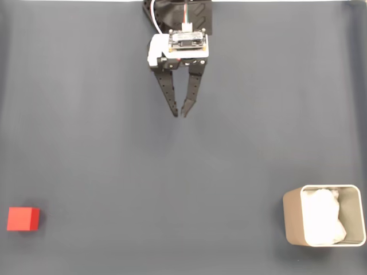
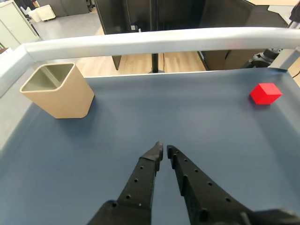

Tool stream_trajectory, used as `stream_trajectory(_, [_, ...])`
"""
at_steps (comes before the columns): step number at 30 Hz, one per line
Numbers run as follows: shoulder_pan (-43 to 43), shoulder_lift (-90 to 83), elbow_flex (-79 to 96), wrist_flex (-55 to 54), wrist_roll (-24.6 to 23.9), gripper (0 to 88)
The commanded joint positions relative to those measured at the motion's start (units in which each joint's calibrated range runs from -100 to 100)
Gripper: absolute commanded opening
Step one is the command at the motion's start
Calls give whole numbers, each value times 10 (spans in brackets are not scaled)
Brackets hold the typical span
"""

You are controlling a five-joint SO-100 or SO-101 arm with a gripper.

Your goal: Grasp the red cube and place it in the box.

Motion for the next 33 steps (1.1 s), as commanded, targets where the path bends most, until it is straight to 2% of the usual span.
stream_trajectory(1, [-2,58,-105,-6,-6,0])
stream_trajectory(13, [35,216,-317,53,0,0])
stream_trajectory(33, [201,450,-552,88,3,5])
